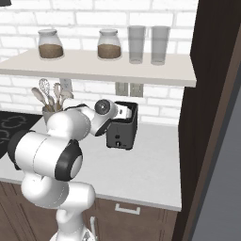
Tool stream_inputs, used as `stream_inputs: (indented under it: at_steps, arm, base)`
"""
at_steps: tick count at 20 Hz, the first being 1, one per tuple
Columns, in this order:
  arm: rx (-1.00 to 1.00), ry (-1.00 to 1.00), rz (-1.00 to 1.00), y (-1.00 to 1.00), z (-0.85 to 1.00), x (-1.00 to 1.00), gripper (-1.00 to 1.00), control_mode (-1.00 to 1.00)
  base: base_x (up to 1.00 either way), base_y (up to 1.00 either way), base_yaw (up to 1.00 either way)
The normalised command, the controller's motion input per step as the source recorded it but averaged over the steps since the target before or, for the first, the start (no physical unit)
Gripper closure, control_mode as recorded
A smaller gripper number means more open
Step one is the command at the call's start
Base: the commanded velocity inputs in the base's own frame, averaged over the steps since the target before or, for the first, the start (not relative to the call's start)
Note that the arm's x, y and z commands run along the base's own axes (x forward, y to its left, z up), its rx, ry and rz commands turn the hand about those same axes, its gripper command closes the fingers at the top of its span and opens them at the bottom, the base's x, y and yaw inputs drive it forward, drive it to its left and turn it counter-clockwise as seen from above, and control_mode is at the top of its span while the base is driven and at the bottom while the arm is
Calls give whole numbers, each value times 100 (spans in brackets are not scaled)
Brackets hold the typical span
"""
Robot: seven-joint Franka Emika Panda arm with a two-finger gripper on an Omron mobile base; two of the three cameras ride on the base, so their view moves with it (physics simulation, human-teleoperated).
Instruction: Start the toaster. Once the lever pops up, take the bread to the plate on the dining counter.
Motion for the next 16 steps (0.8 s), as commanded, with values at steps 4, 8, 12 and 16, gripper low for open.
stream_inputs:
  at_steps: [4,8,12,16]
  arm:
    - [0,0,0,0,0,0,-100,-100]
    - [0,0,0,0,0,0,-100,-100]
    - [0,0,0,0,0,0,-100,-100]
    - [0,0,0,0,0,0,-100,-100]
  base:
    - [0,0,0]
    - [0,0,0]
    - [0,0,0]
    - [0,0,0]
